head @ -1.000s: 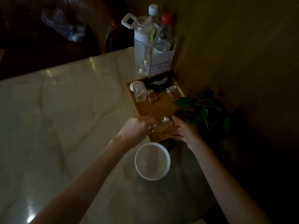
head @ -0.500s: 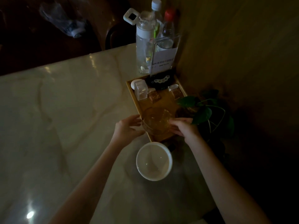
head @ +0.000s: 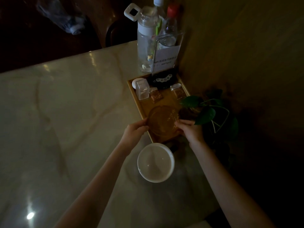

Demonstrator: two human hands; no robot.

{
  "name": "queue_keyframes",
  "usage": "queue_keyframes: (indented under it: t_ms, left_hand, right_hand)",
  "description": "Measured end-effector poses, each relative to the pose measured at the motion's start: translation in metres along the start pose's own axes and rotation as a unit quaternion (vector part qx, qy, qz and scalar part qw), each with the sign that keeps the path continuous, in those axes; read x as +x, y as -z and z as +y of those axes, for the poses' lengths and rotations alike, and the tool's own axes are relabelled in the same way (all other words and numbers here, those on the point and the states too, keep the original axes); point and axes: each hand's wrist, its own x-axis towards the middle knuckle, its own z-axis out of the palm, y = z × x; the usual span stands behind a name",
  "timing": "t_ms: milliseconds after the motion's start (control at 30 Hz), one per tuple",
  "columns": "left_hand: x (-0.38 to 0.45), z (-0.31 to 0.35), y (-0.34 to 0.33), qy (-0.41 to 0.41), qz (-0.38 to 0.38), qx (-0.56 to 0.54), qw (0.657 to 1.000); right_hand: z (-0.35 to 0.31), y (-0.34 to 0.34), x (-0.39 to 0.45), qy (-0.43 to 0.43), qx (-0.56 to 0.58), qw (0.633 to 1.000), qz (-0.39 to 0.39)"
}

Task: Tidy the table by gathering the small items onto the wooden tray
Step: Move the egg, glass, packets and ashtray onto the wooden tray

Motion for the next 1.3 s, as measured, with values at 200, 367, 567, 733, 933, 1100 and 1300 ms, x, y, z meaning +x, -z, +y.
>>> queue_keyframes:
  t_ms: [200, 367, 567, 733, 933, 1100, 1300]
  left_hand:
    - [-0.005, 0.002, -0.006, 0.009, 0.0, 0.032, 0.999]
    - [-0.007, 0.004, -0.008, -0.003, 0.009, 0.042, 0.999]
    - [0.0, 0.006, -0.006, -0.027, 0.029, 0.078, 0.996]
    - [0.004, 0.013, -0.008, -0.014, 0.022, 0.056, 0.998]
    - [0.002, 0.007, -0.012, -0.018, 0.033, 0.028, 0.999]
    - [0.004, -0.005, 0.0, -0.104, 0.169, 0.169, 0.966]
    - [0.02, -0.054, 0.036, -0.104, 0.177, 0.418, 0.885]
  right_hand:
    - [0.006, 0.0, 0.0, 0.058, -0.06, 0.996, 0.018]
    - [0.008, 0.0, 0.003, 0.066, -0.064, 0.995, 0.025]
    - [0.009, 0.002, 0.001, 0.11, -0.105, 0.988, 0.024]
    - [0.01, -0.002, -0.005, 0.18, -0.176, 0.968, 0.017]
    - [0.012, -0.001, -0.011, 0.245, -0.291, 0.925, 0.006]
    - [0.018, -0.01, -0.009, 0.326, -0.385, 0.863, 0.004]
    - [-0.003, -0.032, 0.015, 0.338, -0.417, 0.841, -0.062]
